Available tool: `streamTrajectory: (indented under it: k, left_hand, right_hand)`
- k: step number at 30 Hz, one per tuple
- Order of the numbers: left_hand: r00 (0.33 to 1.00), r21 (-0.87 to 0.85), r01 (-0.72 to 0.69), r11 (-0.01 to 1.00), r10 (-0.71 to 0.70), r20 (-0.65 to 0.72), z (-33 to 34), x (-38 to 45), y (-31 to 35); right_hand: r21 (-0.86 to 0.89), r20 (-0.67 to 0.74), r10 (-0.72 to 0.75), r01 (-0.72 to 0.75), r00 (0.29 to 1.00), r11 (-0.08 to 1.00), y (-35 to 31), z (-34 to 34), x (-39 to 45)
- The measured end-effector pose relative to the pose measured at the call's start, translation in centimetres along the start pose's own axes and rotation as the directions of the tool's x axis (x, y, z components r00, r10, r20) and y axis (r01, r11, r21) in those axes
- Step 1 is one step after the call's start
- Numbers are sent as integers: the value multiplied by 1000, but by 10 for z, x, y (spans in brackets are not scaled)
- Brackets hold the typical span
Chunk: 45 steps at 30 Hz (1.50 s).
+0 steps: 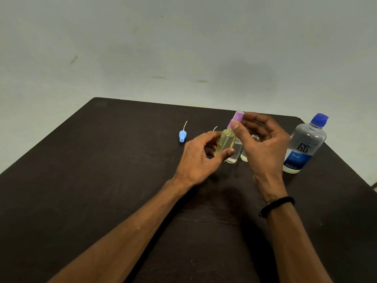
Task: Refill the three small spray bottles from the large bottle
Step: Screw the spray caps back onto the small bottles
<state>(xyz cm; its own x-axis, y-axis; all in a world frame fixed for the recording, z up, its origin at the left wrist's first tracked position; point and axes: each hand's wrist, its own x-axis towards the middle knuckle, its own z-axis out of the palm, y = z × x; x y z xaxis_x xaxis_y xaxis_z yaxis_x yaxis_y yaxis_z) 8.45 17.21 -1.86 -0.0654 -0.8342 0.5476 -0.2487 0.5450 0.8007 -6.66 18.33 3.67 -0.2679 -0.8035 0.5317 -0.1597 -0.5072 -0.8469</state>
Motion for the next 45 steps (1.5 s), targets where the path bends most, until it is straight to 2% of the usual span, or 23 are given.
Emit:
streamTrajectory:
  k: [16, 21, 28, 34, 38, 45]
  left_hand:
    - [999, 17, -44, 999, 44, -22, 2, -1, 0]
    - [998, 1, -46, 999, 46, -30, 1, 0, 2]
    - [996, -124, 81, 989, -76, 46, -3, 5, 0]
    - [982, -277, 159, 948, -123, 141, -11, 9, 3]
    - [976, -322, 180, 929, -128, 178, -11, 8, 7]
    - [981, -231, 154, 961, -120, 155, -9, 7, 5]
  right_hand:
    - [4, 40, 31, -31, 999, 1000, 2, 1, 0]
    - [84, 32, 91, -93, 995, 992, 0, 1, -2]
    - [214, 201, 172, -215, 964, 953, -3, 0, -2]
    - [271, 260, 171, -242, 950, 932, 0, -2, -1]
    - [316, 239, 189, -261, 952, 912, -2, -2, -1]
    - [323, 169, 221, -266, 961, 908, -1, 0, -2]
